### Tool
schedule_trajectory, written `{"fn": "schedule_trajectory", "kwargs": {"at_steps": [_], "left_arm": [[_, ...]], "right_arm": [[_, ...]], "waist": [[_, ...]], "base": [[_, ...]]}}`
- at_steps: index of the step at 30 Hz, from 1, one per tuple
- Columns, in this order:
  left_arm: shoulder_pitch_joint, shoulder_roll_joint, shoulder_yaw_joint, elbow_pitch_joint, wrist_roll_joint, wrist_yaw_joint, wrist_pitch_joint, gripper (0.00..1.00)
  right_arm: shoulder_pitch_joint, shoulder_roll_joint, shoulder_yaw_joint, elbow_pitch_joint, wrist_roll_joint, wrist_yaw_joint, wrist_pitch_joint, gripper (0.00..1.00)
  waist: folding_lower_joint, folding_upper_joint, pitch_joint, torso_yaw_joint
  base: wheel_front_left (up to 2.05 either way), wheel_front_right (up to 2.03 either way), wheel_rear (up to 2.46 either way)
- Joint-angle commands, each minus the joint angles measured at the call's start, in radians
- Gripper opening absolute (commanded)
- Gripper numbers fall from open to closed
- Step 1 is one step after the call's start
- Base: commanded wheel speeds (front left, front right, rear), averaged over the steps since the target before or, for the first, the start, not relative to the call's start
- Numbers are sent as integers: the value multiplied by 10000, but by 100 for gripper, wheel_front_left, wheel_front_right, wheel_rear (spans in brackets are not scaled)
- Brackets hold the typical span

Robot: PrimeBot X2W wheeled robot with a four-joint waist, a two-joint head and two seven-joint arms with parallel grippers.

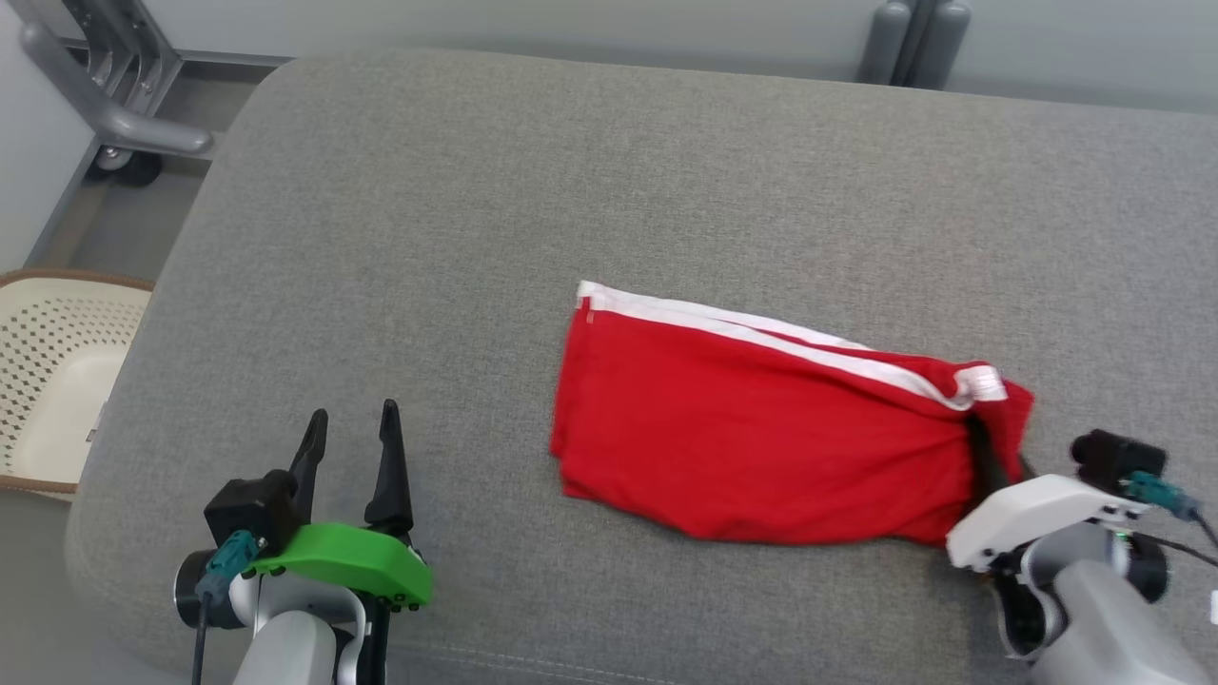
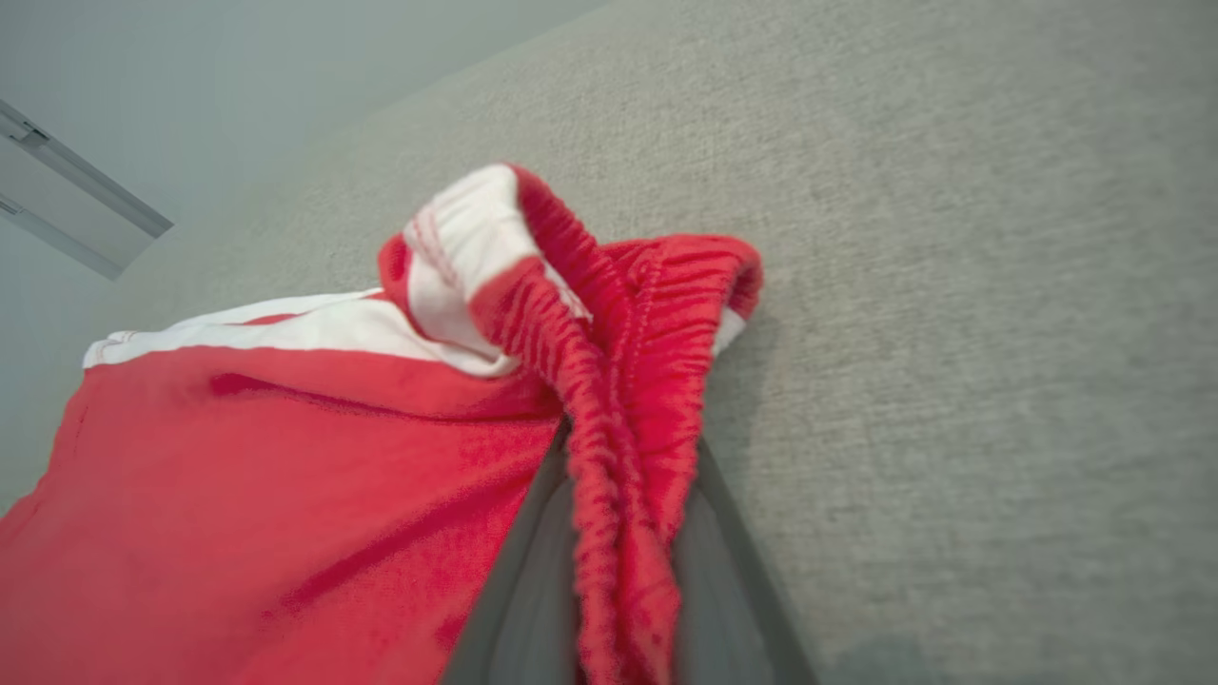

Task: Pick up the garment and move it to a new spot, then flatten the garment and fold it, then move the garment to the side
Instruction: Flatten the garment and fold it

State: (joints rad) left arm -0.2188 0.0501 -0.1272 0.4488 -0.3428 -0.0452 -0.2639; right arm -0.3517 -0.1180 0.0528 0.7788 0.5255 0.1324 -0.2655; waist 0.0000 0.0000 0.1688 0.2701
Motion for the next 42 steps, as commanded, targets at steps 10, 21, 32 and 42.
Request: {"fn": "schedule_trajectory", "kwargs": {"at_steps": [10, 21, 32, 42], "left_arm": [[134, 29, -328, -217, -12, -81, 6, 100], [206, 27, -814, -55, -400, 19, 4, 100], [416, 26, -1028, 18, -526, 222, 6, 100], [513, 29, -696, -58, -453, 156, 6, 100]], "right_arm": [[-726, -1230, -224, -443, -316, -23, 18, 0], [-1169, -90, 3707, -1849, 1574, -20, 838, 0], [-2305, 525, 4704, -468, 2253, -20, 66, 100], [-1246, -453, 3116, -2133, 2270, -19, 12, 100]], "waist": [[0, 0, -175, -481], [0, 0, -193, -37], [0, 0, -154, 812], [0, 0, -130, 58]], "base": [[0, 0, 0], [0, 0, 0], [0, 0, 0], [0, 0, 0]]}}
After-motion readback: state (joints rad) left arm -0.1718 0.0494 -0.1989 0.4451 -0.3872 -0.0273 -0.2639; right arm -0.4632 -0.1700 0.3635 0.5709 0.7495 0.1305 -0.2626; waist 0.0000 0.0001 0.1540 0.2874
